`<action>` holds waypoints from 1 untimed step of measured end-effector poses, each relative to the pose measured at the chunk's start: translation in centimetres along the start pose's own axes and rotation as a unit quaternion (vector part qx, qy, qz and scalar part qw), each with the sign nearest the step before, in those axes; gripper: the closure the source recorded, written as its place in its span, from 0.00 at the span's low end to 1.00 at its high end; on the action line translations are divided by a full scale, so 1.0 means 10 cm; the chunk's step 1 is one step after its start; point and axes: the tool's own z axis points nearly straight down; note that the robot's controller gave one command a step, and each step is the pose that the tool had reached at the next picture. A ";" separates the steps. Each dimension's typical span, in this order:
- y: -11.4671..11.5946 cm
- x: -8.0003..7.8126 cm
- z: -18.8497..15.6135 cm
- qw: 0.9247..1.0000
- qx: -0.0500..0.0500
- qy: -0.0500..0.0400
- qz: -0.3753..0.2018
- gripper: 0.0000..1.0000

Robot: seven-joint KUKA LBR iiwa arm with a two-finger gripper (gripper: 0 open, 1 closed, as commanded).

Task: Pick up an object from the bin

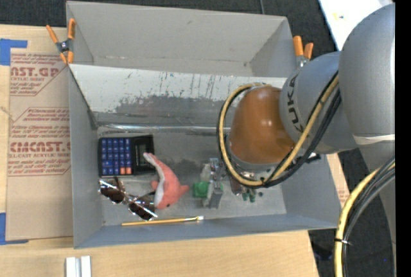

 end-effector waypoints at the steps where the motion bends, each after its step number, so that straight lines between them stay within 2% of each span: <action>1: -0.04 -0.03 -0.57 1.000 0.000 0.004 -0.010 1.00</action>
Offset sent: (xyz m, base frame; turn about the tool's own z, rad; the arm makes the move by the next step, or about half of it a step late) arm 0.0109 -0.0201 0.1187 -0.0186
